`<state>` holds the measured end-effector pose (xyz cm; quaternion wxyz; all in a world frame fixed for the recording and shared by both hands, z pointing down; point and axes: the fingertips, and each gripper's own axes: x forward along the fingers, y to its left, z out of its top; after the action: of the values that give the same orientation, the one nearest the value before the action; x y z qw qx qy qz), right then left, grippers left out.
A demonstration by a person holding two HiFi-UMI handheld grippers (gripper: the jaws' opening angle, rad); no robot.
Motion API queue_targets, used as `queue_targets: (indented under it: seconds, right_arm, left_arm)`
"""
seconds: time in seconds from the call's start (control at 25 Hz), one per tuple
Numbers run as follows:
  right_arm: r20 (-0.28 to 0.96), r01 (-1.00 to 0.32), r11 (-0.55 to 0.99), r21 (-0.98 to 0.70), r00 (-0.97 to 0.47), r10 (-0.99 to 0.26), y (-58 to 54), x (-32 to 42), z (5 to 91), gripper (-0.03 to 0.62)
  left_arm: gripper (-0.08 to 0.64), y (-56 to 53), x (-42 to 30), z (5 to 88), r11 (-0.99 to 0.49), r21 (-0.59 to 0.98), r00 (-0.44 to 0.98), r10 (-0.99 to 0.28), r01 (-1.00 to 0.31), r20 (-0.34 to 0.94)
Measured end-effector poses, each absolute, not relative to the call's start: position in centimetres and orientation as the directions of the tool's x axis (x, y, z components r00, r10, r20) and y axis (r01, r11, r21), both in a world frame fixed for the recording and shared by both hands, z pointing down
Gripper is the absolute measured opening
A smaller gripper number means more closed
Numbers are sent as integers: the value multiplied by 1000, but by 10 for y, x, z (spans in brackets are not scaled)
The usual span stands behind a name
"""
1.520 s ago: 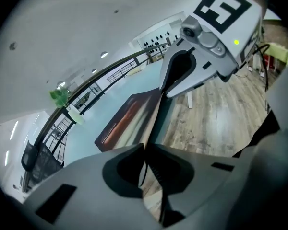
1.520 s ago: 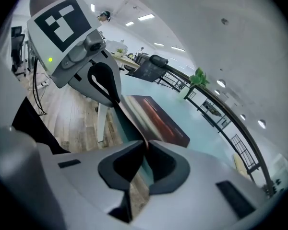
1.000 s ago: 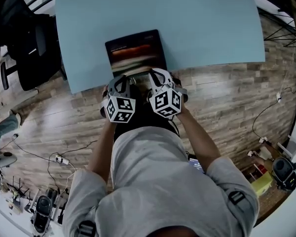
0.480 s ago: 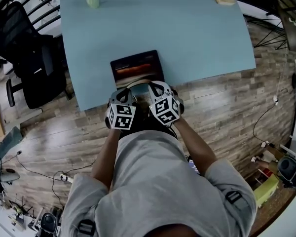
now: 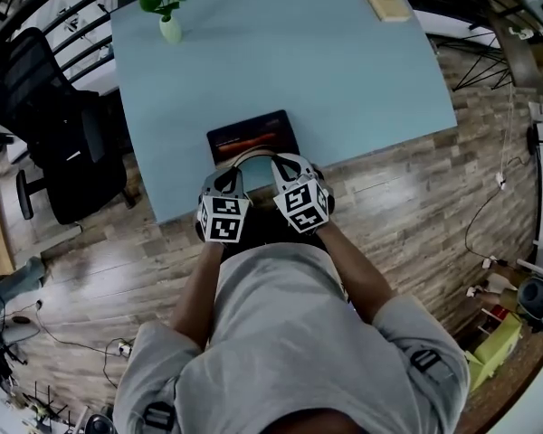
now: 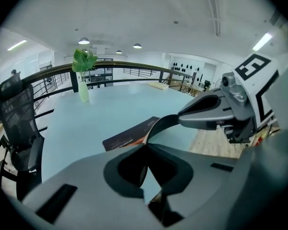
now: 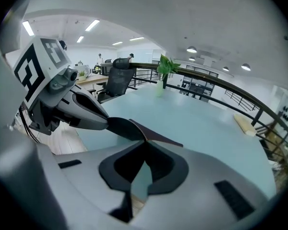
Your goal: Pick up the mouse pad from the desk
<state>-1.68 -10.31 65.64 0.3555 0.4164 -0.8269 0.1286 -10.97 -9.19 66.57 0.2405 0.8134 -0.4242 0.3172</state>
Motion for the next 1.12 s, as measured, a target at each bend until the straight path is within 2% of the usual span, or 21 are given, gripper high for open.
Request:
queue_targets:
  seconds: [0.28, 0.52, 1.12]
  right_arm:
    - [683, -779, 626, 40, -436, -586, -111, -19, 647, 18]
    - [671, -755, 653, -63, -516, -533, -125, -29, 646, 18]
    - [624, -681, 731, -45, -590, -512, -168, -37, 614, 18]
  left_arm:
    - [26, -99, -112, 656, -500, 134, 435, -554, -856, 710]
    - [26, -122, -114, 651, -430, 140, 395, -591, -892, 704]
    - [26, -158, -113, 617, -320, 133, 324, -674, -938, 663]
